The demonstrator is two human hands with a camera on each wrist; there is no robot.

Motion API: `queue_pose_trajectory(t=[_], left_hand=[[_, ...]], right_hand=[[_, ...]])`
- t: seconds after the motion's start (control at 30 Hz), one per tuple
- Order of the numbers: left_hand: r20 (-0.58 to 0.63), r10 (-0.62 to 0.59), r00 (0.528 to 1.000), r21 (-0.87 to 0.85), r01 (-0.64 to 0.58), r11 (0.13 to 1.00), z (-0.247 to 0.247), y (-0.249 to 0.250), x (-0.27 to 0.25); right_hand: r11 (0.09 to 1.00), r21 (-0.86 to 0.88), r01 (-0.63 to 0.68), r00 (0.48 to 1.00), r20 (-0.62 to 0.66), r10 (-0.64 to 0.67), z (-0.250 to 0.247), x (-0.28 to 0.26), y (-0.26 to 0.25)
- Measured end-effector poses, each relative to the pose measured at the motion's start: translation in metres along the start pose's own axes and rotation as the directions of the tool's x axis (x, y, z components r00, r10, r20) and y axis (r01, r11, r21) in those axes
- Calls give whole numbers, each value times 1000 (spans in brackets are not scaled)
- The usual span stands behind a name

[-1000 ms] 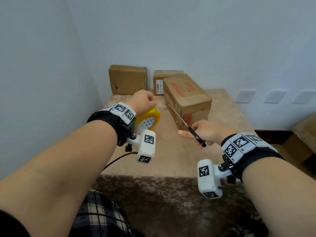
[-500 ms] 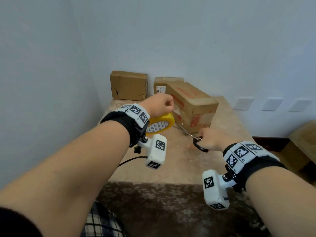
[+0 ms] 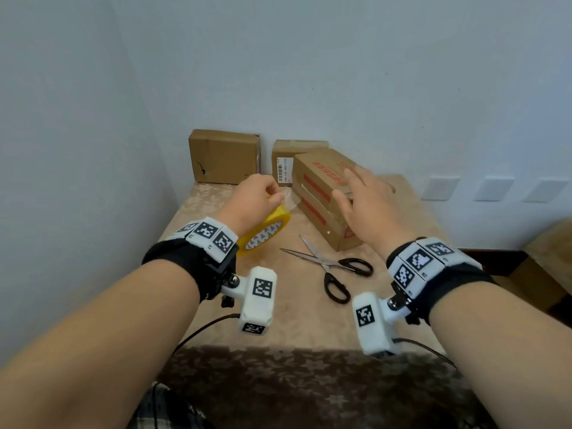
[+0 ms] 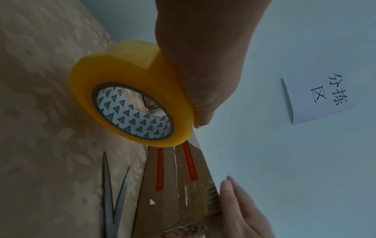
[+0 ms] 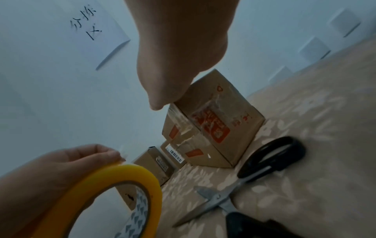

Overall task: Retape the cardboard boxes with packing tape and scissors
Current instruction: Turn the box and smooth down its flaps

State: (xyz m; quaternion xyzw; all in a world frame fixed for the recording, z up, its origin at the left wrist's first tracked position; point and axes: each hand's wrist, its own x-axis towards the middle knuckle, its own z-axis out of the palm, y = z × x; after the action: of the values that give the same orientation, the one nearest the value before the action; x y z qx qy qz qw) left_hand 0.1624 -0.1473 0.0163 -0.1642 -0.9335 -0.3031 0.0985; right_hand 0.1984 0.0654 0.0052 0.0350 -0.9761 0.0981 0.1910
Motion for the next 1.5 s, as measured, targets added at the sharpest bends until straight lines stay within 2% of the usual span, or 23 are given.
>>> queue_pose_trajectory(t=[0.07, 0.1, 0.2, 0.33, 0.4, 0.5, 0.53, 0.63, 0.77, 1.1, 1.2, 1.27, 1.33, 1.4, 1.5], left_hand=[[-17, -4, 1000, -36, 3, 999, 6, 0, 3], [-27, -5, 1000, -58, 3, 998, 8, -1, 4], [-84, -17, 996, -122, 7, 993, 15, -3, 9], [-140, -53, 989, -176, 27, 984, 22, -4, 12], [-164, -63, 984, -200, 29, 979, 25, -5, 11], [-169, -67, 983, -206, 31, 978, 28, -2, 13], [-169, -60, 984, -205, 24, 979, 29, -1, 14], [-166, -33, 985, -211, -2, 977, 30, 3, 18], [-151, -16, 988, -186, -13, 982, 34, 4, 19], [-143, -33, 989, -165, 9, 986, 36, 8, 18], [-124, -19, 992, -195, -5, 981, 34, 10, 18], [-108, -16, 994, -215, -8, 977, 32, 10, 18], [-83, -7, 996, -216, -11, 976, 31, 11, 17], [-56, 3, 998, -219, -15, 976, 30, 12, 15], [-31, 7, 999, -237, -15, 971, 28, 11, 12]], right_hand=[[996, -76, -36, 994, 104, 44, 13, 12, 1], [993, -115, -39, 993, 108, 52, 19, 15, 1], [979, -203, -36, 998, 37, 44, 33, 15, 0], [974, -226, -31, 999, 4, 33, 43, 13, 1], [987, -160, -15, 1000, -12, 13, 39, 14, 2], [996, 92, 2, 998, -59, 3, 25, 11, 10], [994, 109, 24, 997, -74, -16, 23, 8, 14], [993, 57, 104, 991, -89, -99, 29, -1, 23], [992, 77, 102, 992, -86, -95, 36, 1, 23], [995, 22, 101, 984, 145, -104, 12, 7, 26], [987, 160, 35, 987, 150, -60, -2, 9, 36], [987, 159, -36, 981, 193, 4, -3, 8, 47], [987, 151, -54, 966, 259, 13, 0, 9, 56], [991, 134, -18, 969, 245, -16, 1, 9, 58], [994, 105, -5, 991, 137, -10, -4, 5, 47]])
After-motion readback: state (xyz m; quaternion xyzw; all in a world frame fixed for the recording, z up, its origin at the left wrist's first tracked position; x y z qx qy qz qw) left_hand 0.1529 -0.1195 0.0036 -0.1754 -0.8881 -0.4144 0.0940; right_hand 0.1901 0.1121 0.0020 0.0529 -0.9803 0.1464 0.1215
